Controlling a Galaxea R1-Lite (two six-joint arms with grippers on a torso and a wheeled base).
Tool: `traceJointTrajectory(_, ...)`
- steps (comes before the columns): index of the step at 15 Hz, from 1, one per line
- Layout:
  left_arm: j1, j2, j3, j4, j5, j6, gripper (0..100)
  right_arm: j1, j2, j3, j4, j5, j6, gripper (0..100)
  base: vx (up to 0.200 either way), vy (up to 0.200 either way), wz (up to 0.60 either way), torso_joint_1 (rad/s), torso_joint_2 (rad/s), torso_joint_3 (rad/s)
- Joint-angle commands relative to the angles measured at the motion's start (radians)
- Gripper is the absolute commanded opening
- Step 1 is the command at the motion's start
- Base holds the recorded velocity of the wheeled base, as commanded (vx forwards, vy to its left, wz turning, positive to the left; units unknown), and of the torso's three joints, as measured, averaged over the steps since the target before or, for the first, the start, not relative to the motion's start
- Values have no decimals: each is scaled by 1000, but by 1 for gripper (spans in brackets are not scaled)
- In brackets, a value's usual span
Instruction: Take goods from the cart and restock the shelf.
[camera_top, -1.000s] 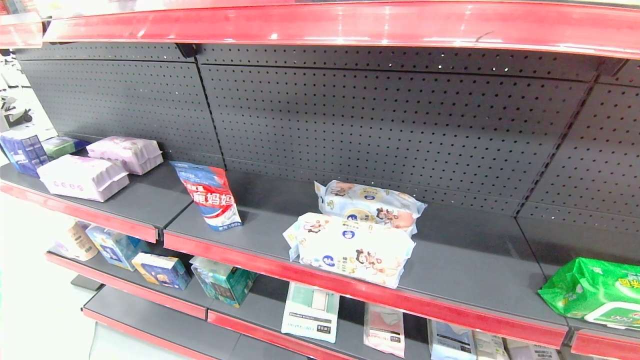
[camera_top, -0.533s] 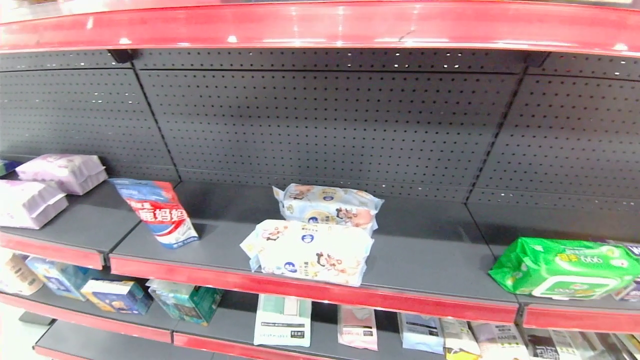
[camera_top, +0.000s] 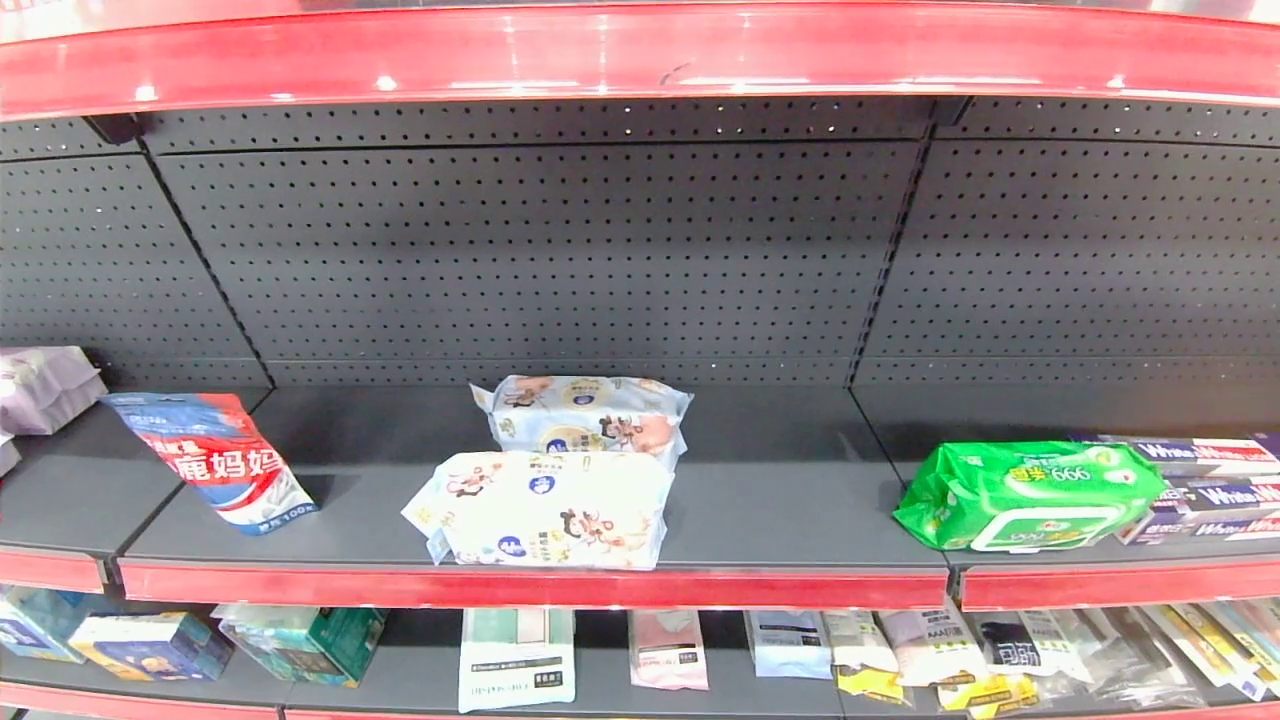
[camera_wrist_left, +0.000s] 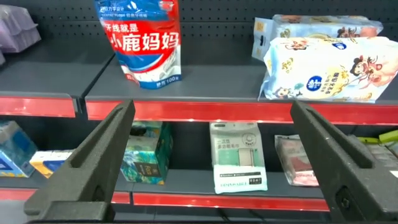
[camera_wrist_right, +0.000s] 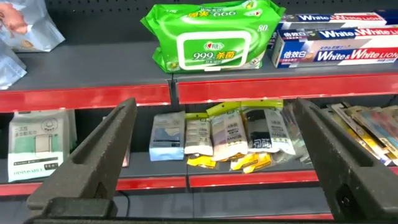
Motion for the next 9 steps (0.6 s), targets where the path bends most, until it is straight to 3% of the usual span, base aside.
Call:
traceJointTrajectory(1, -1, 4, 0, 0, -1, -2, 100, 0, 6, 0, 0, 1, 0, 100, 0, 0, 0, 0, 0, 0)
traceJointTrajectory(7, -4, 4, 0, -2, -19, -8, 100, 0, 6, 0, 0, 1, 2, 100, 0, 0, 0, 0, 0, 0)
traceJointTrajectory(8, -9, 42, -83, -5, -12, -25, 100, 0, 6, 0, 0, 1, 2, 100, 0, 0, 0, 0, 0, 0)
traceJointTrajectory(9, -15, 151, -196, 6, -13, -65, 100, 0, 6, 0, 0, 1, 2, 100, 0, 0, 0, 0, 0, 0)
